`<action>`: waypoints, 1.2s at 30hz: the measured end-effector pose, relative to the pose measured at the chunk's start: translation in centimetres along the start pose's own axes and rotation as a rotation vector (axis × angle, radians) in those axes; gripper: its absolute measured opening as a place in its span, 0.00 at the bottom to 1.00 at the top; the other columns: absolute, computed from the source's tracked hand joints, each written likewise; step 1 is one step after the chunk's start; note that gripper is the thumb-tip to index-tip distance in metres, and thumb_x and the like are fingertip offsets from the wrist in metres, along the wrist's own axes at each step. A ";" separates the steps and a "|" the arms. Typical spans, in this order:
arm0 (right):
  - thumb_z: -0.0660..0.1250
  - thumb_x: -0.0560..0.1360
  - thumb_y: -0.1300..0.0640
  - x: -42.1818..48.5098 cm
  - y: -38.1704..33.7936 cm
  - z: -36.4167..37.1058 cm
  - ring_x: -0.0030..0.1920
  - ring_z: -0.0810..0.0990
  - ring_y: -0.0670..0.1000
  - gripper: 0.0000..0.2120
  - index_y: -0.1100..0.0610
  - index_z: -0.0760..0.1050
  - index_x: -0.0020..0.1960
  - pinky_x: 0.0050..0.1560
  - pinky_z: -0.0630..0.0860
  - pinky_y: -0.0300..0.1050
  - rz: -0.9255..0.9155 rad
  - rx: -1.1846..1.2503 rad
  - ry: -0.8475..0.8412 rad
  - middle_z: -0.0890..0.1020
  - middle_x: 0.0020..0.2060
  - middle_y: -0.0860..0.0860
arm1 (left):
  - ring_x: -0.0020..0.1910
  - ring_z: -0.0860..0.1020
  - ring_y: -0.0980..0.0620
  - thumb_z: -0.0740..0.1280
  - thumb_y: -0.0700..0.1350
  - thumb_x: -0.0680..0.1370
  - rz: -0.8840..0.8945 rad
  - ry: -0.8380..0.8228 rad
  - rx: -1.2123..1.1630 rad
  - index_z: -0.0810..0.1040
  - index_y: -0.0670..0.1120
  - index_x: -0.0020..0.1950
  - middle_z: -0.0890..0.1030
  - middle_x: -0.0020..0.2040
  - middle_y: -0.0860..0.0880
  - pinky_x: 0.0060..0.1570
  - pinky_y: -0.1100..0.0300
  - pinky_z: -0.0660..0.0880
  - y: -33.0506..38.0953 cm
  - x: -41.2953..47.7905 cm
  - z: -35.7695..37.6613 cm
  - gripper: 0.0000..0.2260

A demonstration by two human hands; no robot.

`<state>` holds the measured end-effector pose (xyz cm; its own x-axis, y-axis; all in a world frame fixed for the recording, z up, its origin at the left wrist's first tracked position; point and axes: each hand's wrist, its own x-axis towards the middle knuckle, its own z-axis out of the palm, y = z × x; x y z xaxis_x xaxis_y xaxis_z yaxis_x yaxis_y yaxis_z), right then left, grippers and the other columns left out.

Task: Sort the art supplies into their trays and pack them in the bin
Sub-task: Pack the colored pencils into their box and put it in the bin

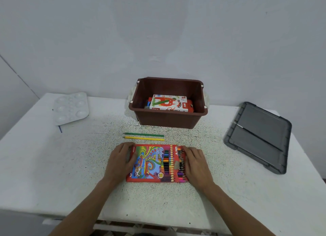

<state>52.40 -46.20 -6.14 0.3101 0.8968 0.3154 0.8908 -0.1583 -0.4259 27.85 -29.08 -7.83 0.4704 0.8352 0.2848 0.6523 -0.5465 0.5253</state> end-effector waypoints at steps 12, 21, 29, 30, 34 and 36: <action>0.52 0.81 0.56 -0.1 0.2 -0.1 0.54 0.70 0.48 0.18 0.58 0.70 0.68 0.56 0.73 0.46 -0.026 0.025 0.008 0.77 0.56 0.51 | 0.55 0.79 0.44 0.66 0.43 0.79 0.160 -0.142 0.378 0.81 0.50 0.63 0.82 0.58 0.48 0.57 0.45 0.72 2.0 5.9 -1.0 0.13; 0.51 0.83 0.56 -0.1 -0.1 -0.3 0.53 0.70 0.48 0.16 0.58 0.70 0.67 0.57 0.67 0.42 -0.037 0.035 0.030 0.77 0.55 0.50 | 0.58 0.78 0.48 0.63 0.50 0.81 0.326 -0.347 0.700 0.78 0.51 0.62 0.80 0.58 0.51 0.60 0.51 0.71 4.8 7.9 -2.2 0.11; 0.52 0.84 0.51 0.1 0.1 -0.2 0.54 0.70 0.47 0.18 0.55 0.72 0.68 0.58 0.70 0.44 0.017 0.072 -0.003 0.76 0.55 0.48 | 0.44 0.81 0.50 0.68 0.43 0.79 0.272 0.004 0.149 0.77 0.45 0.52 0.81 0.48 0.49 0.49 0.54 0.76 6.3 6.3 -2.0 0.03; 0.53 0.84 0.51 0.2 0.0 -0.3 0.54 0.70 0.45 0.17 0.54 0.72 0.67 0.57 0.70 0.42 0.045 0.098 0.000 0.76 0.55 0.47 | 0.43 0.80 0.53 0.68 0.41 0.79 0.239 0.038 0.040 0.76 0.45 0.51 0.81 0.47 0.50 0.47 0.58 0.75 6.8 6.1 -2.0 0.03; 0.60 0.82 0.55 1.4 -0.8 -1.0 0.55 0.70 0.43 0.15 0.55 0.73 0.68 0.53 0.70 0.39 0.105 0.173 0.075 0.75 0.55 0.47 | 0.42 0.82 0.60 0.71 0.38 0.77 0.061 0.048 -0.367 0.75 0.45 0.51 0.83 0.44 0.53 0.44 0.70 0.76 9.1 5.2 -1.9 0.07; 0.63 0.81 0.56 2.2 -1.1 -1.3 0.53 0.71 0.45 0.15 0.57 0.74 0.67 0.52 0.70 0.39 0.055 0.176 0.092 0.76 0.53 0.49 | 0.44 0.84 0.59 0.71 0.37 0.77 -0.070 -0.003 -0.581 0.75 0.43 0.51 0.84 0.45 0.51 0.46 0.68 0.78 10.2 4.9 -1.9 0.07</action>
<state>52.50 -44.63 -3.85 0.3925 0.8462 0.3605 0.8026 -0.1236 -0.5836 35.71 -30.44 0.43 0.4403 0.8673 0.2321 0.2493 -0.3664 0.8964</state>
